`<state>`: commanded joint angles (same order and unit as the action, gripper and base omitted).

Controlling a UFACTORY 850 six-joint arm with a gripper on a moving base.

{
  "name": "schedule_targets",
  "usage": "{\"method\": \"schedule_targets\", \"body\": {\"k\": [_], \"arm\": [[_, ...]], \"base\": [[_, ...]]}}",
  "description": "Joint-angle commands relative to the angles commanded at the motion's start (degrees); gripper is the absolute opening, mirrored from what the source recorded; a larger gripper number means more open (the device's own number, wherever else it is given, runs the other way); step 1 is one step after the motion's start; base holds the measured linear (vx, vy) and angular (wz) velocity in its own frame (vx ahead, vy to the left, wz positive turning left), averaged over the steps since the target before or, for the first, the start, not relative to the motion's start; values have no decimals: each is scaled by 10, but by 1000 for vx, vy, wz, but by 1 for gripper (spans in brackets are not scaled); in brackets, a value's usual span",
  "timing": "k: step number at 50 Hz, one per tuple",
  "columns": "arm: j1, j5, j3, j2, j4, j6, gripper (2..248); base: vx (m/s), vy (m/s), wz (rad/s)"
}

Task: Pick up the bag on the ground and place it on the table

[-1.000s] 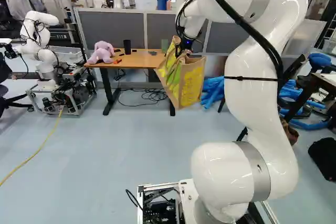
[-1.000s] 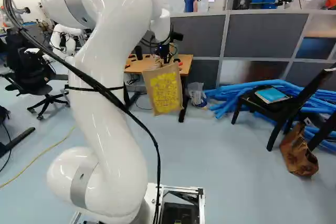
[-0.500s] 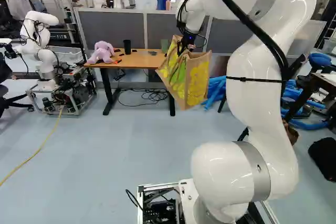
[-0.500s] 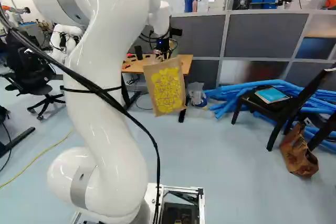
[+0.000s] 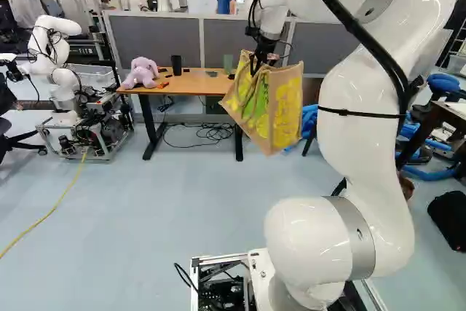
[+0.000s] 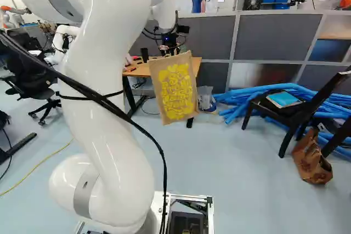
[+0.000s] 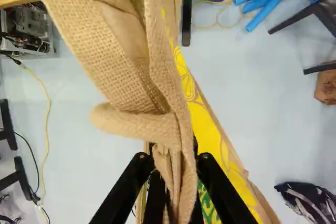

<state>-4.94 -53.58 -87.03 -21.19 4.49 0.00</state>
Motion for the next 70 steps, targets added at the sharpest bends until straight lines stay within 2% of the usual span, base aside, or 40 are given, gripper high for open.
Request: {"method": "schedule_targets", "body": {"k": [48, 70], "arm": [[1, -179, -33, 42, -105, 0, 33], [2, -216, -37, 42, -141, 0, 33]], "base": [[0, 0, 0], [0, 0, 0]]}}
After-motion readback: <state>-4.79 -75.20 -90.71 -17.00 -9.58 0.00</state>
